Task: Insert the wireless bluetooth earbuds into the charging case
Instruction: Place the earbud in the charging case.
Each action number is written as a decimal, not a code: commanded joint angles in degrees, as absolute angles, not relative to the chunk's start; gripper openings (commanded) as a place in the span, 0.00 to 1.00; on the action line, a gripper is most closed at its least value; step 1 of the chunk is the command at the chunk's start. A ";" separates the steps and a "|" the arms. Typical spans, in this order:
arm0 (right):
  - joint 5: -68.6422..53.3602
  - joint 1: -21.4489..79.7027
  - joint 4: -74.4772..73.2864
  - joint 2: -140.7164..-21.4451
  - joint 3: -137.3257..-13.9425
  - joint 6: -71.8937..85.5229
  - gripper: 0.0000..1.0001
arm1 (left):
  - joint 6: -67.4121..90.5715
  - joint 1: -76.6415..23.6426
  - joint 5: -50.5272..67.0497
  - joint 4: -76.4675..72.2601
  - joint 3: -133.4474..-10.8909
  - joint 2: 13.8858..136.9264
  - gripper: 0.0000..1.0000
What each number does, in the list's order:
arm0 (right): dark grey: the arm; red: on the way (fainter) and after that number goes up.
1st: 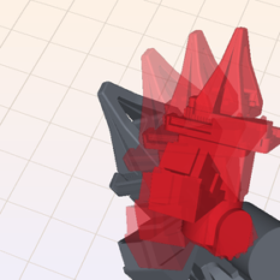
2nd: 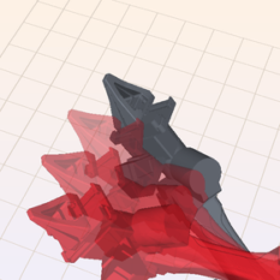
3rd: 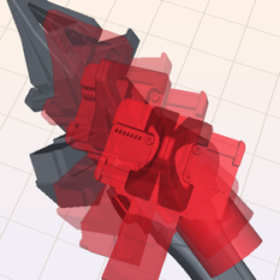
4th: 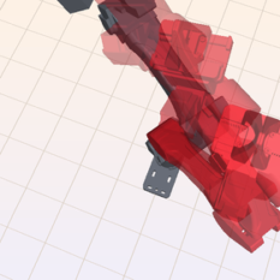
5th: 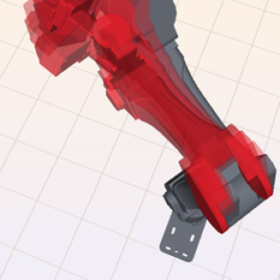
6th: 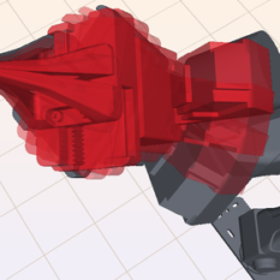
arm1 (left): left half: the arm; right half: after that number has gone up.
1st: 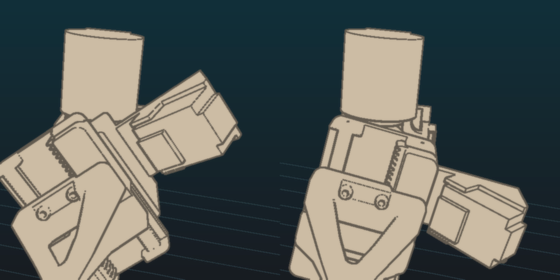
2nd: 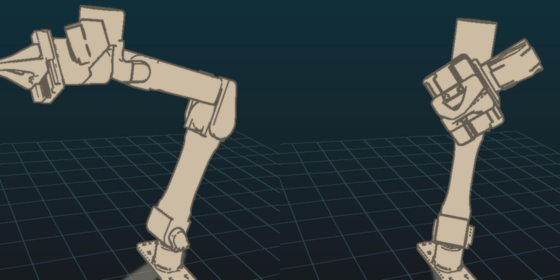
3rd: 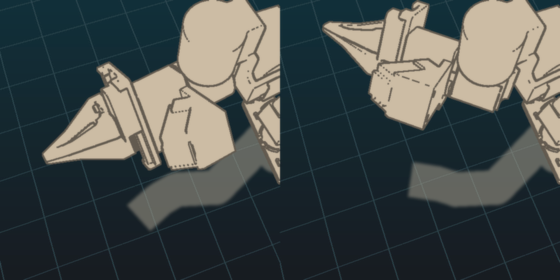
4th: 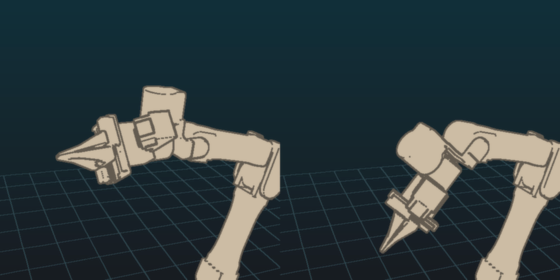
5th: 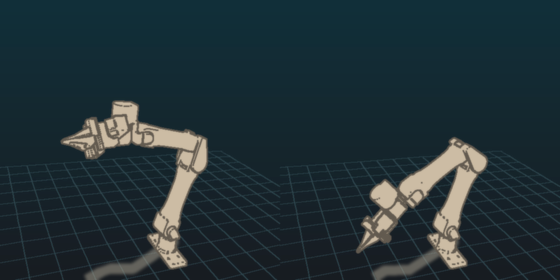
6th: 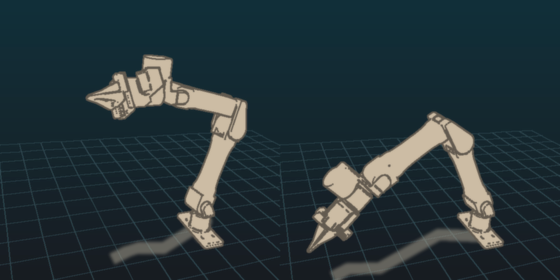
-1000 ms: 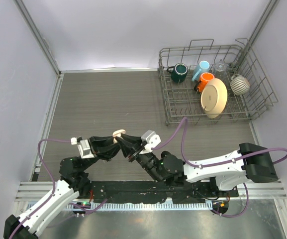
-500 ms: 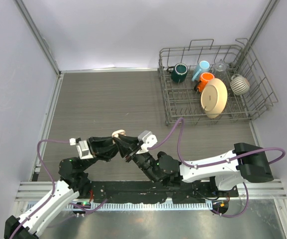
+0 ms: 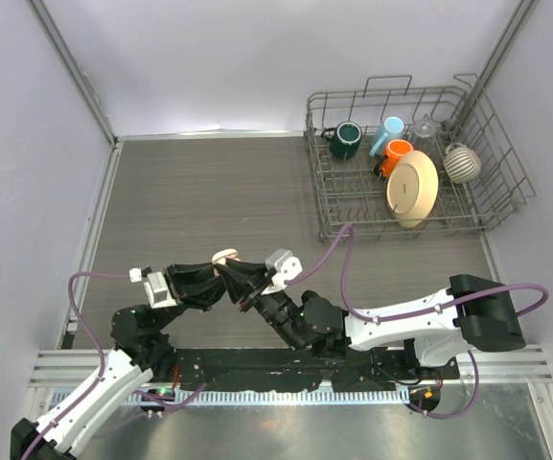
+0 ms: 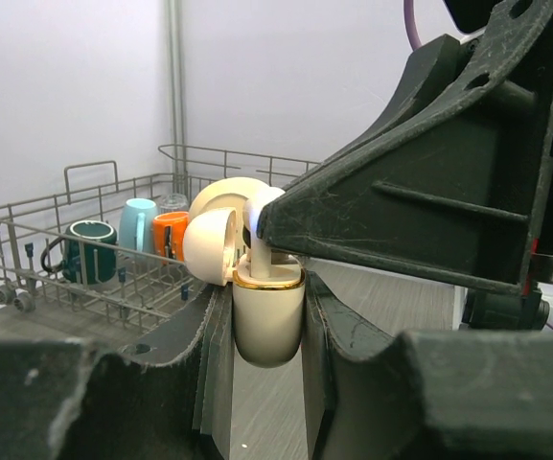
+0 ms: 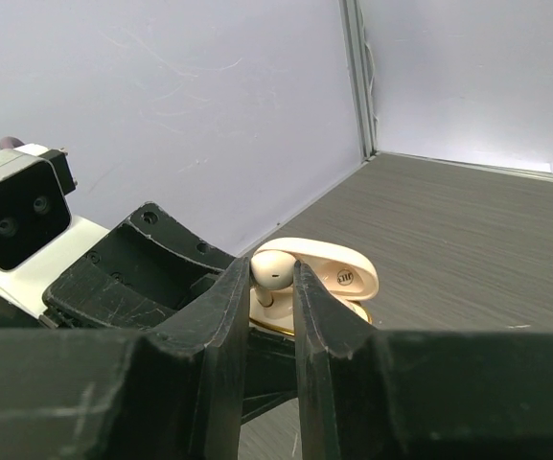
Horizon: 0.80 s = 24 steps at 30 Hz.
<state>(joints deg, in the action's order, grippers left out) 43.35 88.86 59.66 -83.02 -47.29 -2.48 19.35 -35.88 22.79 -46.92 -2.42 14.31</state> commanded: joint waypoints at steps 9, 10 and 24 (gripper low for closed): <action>41.05 89.38 50.28 -80.42 -48.69 -0.09 0.05 | 19.60 -35.95 18.98 -52.73 -1.32 13.09 0.00; 41.04 89.30 49.75 -80.33 -49.30 -0.09 0.08 | 19.51 -35.95 19.51 -52.91 -1.32 13.27 0.00; 39.64 89.38 43.33 -77.09 -54.40 2.98 0.52 | 19.86 -35.95 22.76 -53.35 -1.32 14.59 0.00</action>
